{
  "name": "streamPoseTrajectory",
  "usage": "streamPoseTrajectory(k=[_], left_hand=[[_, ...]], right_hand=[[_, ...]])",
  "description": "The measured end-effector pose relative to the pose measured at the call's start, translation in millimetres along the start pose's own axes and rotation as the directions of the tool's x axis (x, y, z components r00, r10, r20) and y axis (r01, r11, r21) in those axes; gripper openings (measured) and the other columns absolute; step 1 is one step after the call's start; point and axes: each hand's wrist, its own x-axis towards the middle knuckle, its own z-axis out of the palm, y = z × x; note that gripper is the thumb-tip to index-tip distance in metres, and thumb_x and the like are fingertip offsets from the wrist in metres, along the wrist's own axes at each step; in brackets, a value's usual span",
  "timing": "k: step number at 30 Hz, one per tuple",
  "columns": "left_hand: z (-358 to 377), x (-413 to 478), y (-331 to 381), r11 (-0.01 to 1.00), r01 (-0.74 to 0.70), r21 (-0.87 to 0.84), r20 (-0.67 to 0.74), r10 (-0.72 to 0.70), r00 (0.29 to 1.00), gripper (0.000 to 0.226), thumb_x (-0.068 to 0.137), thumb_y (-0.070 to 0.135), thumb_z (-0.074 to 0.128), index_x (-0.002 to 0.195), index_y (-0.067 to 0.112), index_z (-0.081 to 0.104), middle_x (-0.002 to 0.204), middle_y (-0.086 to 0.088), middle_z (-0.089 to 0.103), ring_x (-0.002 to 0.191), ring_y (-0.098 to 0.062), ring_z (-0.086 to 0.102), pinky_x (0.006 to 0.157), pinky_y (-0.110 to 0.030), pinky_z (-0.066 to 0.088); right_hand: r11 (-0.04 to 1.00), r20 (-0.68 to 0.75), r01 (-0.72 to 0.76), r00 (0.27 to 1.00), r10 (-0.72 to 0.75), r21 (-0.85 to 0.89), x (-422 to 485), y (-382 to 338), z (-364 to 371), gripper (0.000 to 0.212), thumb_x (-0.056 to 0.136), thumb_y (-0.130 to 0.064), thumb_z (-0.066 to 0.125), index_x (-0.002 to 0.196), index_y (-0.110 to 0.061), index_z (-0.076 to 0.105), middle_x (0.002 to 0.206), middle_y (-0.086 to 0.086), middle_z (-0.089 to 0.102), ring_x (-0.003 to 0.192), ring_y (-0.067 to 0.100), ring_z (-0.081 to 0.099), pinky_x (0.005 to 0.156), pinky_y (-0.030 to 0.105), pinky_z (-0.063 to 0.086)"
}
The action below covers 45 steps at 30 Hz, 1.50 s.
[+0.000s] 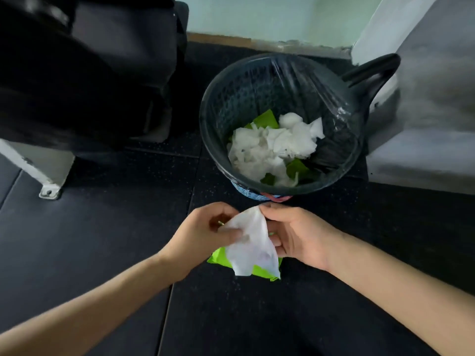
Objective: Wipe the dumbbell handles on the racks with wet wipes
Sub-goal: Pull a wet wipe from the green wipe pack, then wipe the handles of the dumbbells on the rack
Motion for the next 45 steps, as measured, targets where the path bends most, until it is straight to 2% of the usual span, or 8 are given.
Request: streamPoseTrajectory(k=[4, 8, 14, 17, 21, 29, 32, 45], left_hand=[[4, -22, 48, 0.996, 0.084, -0.011, -0.038, -0.085, 0.996, 0.009, 0.085, 0.013, 0.066, 0.077, 0.013, 0.067, 0.073, -0.005, 0.066, 0.069, -0.013, 0.060, 0.066, -0.029, 0.048], [8, -49, 112, 0.958, 0.203, -0.201, -0.044, -0.216, 0.975, 0.023, 0.091, 0.026, 0.061, 0.083, 0.005, 0.069, 0.084, -0.018, 0.069, 0.081, -0.028, 0.067, 0.082, -0.045, 0.055], [-6, -103, 237, 0.900, 0.247, -0.359, -0.046, -0.281, 0.958, 0.038, 0.089, 0.040, 0.056, 0.095, 0.006, 0.071, 0.095, -0.011, 0.073, 0.095, -0.025, 0.068, 0.089, -0.035, 0.054], [-23, -133, 292, 0.915, 0.230, -0.331, -0.047, -0.259, 0.965, 0.037, 0.075, 0.044, 0.073, 0.083, 0.009, 0.068, 0.085, -0.004, 0.072, 0.087, -0.018, 0.067, 0.087, -0.034, 0.053], [-49, -172, 356, 0.946, 0.252, -0.205, -0.036, -0.264, 0.964, 0.031, 0.058, 0.018, 0.076, 0.082, 0.004, 0.061, 0.072, 0.000, 0.064, 0.069, -0.013, 0.059, 0.064, -0.022, 0.048], [-120, -216, 473, 0.982, 0.189, -0.013, -0.266, -0.186, 0.946, 0.007, 0.082, 0.016, 0.071, 0.079, 0.022, 0.069, 0.073, 0.011, 0.066, 0.069, 0.001, 0.058, 0.058, -0.007, 0.042], [-141, -225, 504, 0.987, 0.161, 0.007, -0.341, -0.148, 0.928, 0.004, 0.081, 0.017, 0.071, 0.079, 0.019, 0.070, 0.072, 0.010, 0.065, 0.069, -0.003, 0.057, 0.059, -0.013, 0.042], [-267, -248, 567, 0.987, 0.109, -0.116, -0.314, -0.141, 0.939, 0.010, 0.082, 0.024, 0.072, 0.076, 0.019, 0.065, 0.067, 0.005, 0.063, 0.069, -0.014, 0.055, 0.068, -0.028, 0.043]], right_hand=[[0.989, -0.050, 0.045, 0.997, -0.052, -0.141, -41, -30, 10, 0.046, 0.069, -0.035, 0.070, 0.108, -0.015, 0.061, 0.087, 0.003, 0.067, 0.080, 0.017, 0.063, 0.071, 0.029, 0.047], [0.924, -0.141, 0.140, 0.969, -0.201, -0.355, -99, -65, 34, 0.063, 0.069, 0.005, 0.077, 0.116, -0.030, 0.055, 0.104, 0.005, 0.067, 0.095, 0.016, 0.065, 0.080, 0.026, 0.054], [0.830, -0.196, 0.244, 0.902, -0.384, -0.501, -192, -128, 84, 0.018, 0.090, -0.011, 0.061, 0.103, -0.019, 0.071, 0.094, -0.007, 0.072, 0.088, 0.002, 0.065, 0.072, 0.015, 0.052], [0.855, -0.261, 0.212, 0.893, -0.366, -0.473, -235, -160, 113, 0.019, 0.094, -0.022, 0.056, 0.099, -0.017, 0.073, 0.089, -0.001, 0.073, 0.082, 0.008, 0.066, 0.069, 0.021, 0.050], [0.910, -0.345, 0.137, 0.895, -0.283, -0.392, -289, -208, 149, 0.022, 0.091, -0.030, 0.059, 0.089, -0.013, 0.073, 0.085, 0.005, 0.071, 0.082, 0.016, 0.065, 0.072, 0.032, 0.051], [0.928, -0.369, 0.138, 0.890, -0.269, -0.345, -372, -326, 215, 0.010, 0.090, -0.020, 0.062, 0.084, -0.017, 0.069, 0.086, 0.001, 0.062, 0.082, 0.014, 0.058, 0.065, 0.030, 0.055], [0.916, -0.350, 0.166, 0.887, -0.301, -0.366, -387, -359, 241, 0.008, 0.091, -0.017, 0.061, 0.085, -0.017, 0.066, 0.085, -0.001, 0.062, 0.077, 0.010, 0.057, 0.053, 0.022, 0.047], [0.925, -0.404, 0.217, 0.851, -0.336, -0.311, -391, -450, 346, 0.005, 0.088, -0.017, 0.064, 0.087, -0.013, 0.067, 0.095, 0.003, 0.062, 0.082, 0.013, 0.056, 0.060, 0.027, 0.047]])
